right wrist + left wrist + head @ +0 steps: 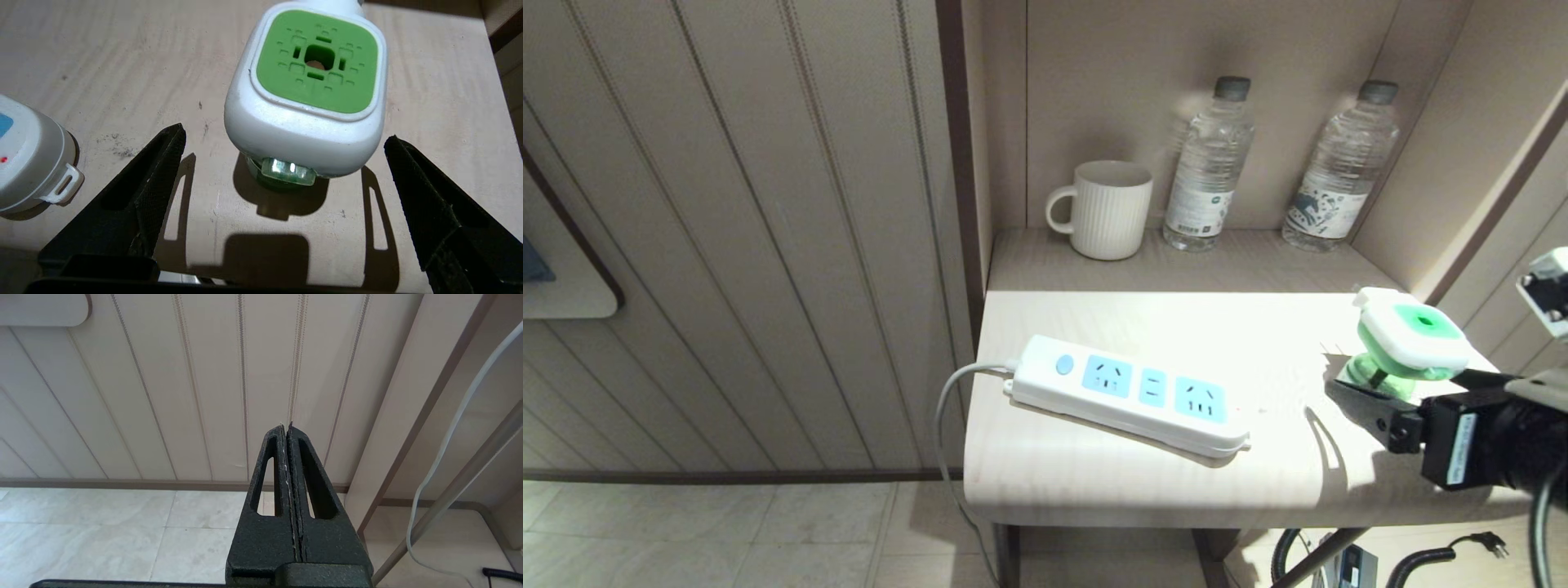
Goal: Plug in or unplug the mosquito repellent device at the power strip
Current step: Pick up the mosquito repellent liquid
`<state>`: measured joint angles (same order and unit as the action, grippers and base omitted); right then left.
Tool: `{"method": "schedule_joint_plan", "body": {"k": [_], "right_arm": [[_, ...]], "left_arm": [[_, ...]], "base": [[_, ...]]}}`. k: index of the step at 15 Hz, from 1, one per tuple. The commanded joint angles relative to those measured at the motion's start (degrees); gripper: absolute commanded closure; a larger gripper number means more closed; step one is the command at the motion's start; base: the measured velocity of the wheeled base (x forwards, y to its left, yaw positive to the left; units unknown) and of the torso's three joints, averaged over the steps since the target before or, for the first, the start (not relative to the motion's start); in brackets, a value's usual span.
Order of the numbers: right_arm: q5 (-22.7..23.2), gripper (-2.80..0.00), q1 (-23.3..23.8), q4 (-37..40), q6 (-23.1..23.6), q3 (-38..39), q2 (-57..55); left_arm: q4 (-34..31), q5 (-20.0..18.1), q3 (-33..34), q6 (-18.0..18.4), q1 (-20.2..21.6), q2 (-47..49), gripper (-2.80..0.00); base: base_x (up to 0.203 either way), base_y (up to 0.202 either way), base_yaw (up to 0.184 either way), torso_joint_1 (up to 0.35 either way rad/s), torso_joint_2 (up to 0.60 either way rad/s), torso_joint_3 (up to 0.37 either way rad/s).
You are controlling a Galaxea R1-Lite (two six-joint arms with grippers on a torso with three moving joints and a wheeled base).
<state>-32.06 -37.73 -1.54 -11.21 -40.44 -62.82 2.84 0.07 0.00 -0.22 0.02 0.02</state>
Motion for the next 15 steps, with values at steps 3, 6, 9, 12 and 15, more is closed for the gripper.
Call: {"method": "schedule_joint_plan", "body": {"k": [3, 6, 9, 12, 15], "right_arm": [[-1.64, -2.8, 0.11, -9.92, 1.1, 3.7, -0.18], [-2.39, -2.8, 0.2, -10.06, 1.2, 3.75, 0.02], [-2.39, -2.8, 0.55, -10.3, 1.19, 3.09, -0.29], [-2.47, -2.8, 0.71, -15.32, 1.72, 3.66, -1.43], [-2.83, -2.8, 0.64, -18.65, 3.1, 5.47, -2.88]], "left_arm": [[0.06, 0.01, 0.0, -0.04, 0.05, -0.02, 0.0], [0.09, 0.01, 0.0, -0.13, 0.03, 0.06, 0.0], [0.15, 0.01, 0.0, -0.13, -0.02, 0.05, 0.0], [0.15, 0.01, 0.0, -0.13, 0.0, 0.06, 0.0], [0.15, 0.01, 0.0, -0.22, -0.02, 0.04, 0.0]], "base": [[0.0, 0.0, 0.0, 0.0, 0.0, 0.0], [0.0, 0.0, 0.0, 0.0, 0.0, 0.0], [0.0, 0.0, 0.0, 0.0, 0.0, 0.0], [0.0, 0.0, 0.0, 0.0, 0.0, 0.0], [0.0, 0.0, 0.0, 0.0, 0.0, 0.0]]}}
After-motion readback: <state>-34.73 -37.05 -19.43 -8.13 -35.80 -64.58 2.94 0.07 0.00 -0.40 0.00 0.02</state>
